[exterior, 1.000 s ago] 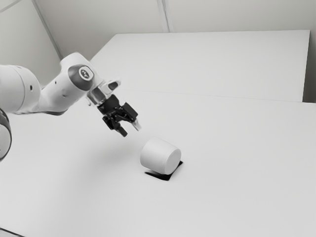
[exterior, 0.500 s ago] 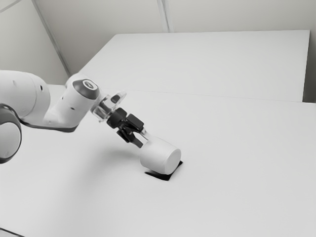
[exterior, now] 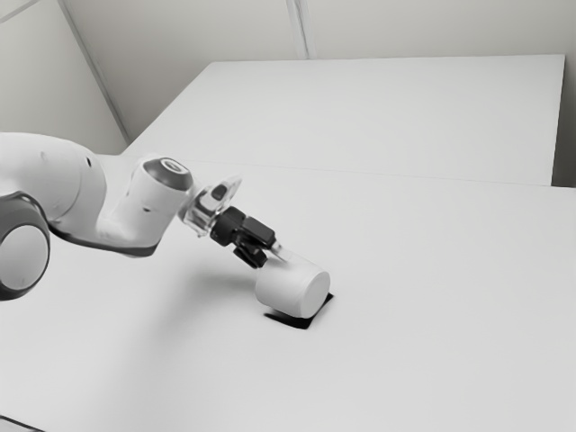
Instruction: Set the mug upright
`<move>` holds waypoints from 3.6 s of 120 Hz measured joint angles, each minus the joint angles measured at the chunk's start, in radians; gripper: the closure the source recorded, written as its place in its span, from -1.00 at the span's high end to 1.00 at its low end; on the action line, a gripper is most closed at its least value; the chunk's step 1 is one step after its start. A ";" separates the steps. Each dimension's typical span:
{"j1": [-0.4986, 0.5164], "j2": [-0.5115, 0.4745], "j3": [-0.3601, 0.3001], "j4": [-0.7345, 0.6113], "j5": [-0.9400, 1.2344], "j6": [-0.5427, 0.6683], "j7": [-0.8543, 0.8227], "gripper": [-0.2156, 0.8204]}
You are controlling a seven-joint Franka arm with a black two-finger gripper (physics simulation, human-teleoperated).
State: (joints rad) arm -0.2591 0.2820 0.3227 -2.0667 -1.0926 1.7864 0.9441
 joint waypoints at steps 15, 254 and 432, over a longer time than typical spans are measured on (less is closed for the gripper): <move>-0.004 -0.001 -0.002 -0.007 -0.041 0.000 0.021 0.58; -0.155 -0.282 -0.004 -0.126 0.943 0.562 -0.851 -0.92; -0.239 -0.294 -0.004 -0.016 1.131 0.353 -1.447 0.51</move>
State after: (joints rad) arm -0.4984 -0.0119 0.3186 -2.0827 0.0384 2.1393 -0.5026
